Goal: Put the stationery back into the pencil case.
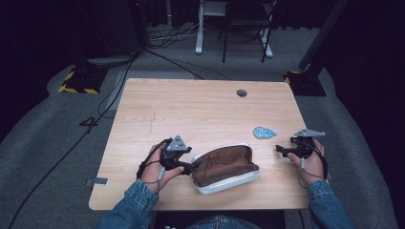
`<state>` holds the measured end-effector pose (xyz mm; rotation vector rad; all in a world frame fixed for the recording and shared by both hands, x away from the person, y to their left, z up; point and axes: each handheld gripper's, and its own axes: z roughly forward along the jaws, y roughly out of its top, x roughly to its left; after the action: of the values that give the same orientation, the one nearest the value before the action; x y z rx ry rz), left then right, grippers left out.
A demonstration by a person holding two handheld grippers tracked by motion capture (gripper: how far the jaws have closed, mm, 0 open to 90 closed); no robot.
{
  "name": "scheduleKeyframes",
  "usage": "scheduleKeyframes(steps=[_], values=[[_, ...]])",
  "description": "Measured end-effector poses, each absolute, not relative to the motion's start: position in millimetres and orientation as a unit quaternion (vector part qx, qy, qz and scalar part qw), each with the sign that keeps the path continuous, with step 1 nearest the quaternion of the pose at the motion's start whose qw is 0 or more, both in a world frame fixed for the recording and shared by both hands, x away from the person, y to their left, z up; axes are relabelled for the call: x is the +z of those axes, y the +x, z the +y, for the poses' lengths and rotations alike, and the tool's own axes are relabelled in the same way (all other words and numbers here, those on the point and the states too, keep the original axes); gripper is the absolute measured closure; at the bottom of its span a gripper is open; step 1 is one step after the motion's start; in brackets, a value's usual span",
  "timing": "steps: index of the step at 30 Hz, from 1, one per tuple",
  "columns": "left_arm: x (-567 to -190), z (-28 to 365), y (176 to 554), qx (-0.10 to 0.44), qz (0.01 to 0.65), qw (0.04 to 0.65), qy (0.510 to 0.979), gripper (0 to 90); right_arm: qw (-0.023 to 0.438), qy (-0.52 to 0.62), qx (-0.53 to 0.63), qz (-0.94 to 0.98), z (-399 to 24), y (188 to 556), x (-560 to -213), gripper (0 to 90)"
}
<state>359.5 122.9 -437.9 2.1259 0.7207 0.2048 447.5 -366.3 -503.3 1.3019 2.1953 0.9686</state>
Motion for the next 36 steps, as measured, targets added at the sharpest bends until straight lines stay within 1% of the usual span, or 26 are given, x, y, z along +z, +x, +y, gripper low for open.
scheduleKeyframes(steps=[6,9,13,17,26,36], values=[[-441.0,142.3,351.6,0.098,0.303,0.418,0.851,33.4,0.184,0.453,0.336,0.805,-365.9,450.2,-497.7,16.2],[-444.1,151.5,349.4,0.112,0.315,0.406,0.851,32.3,0.185,0.451,0.342,0.803,-364.8,451.8,-490.4,16.3],[-447.7,160.4,347.4,0.124,0.339,0.387,0.849,33.1,0.182,0.446,0.34,0.808,-363.5,453.9,-479.0,17.8],[-452.1,166.3,344.1,0.122,0.351,0.377,0.848,33.2,0.177,0.439,0.339,0.813,-362.3,457.7,-466.7,18.6],[-469.2,185.2,341.0,0.121,0.382,0.345,0.848,32.5,0.168,0.404,0.319,0.841,-349.9,470.0,-452.2,18.5],[-481.5,195.8,343.4,0.118,0.398,0.332,0.847,32.3,0.163,0.365,0.306,0.864,-329.1,485.8,-454.6,16.6]])
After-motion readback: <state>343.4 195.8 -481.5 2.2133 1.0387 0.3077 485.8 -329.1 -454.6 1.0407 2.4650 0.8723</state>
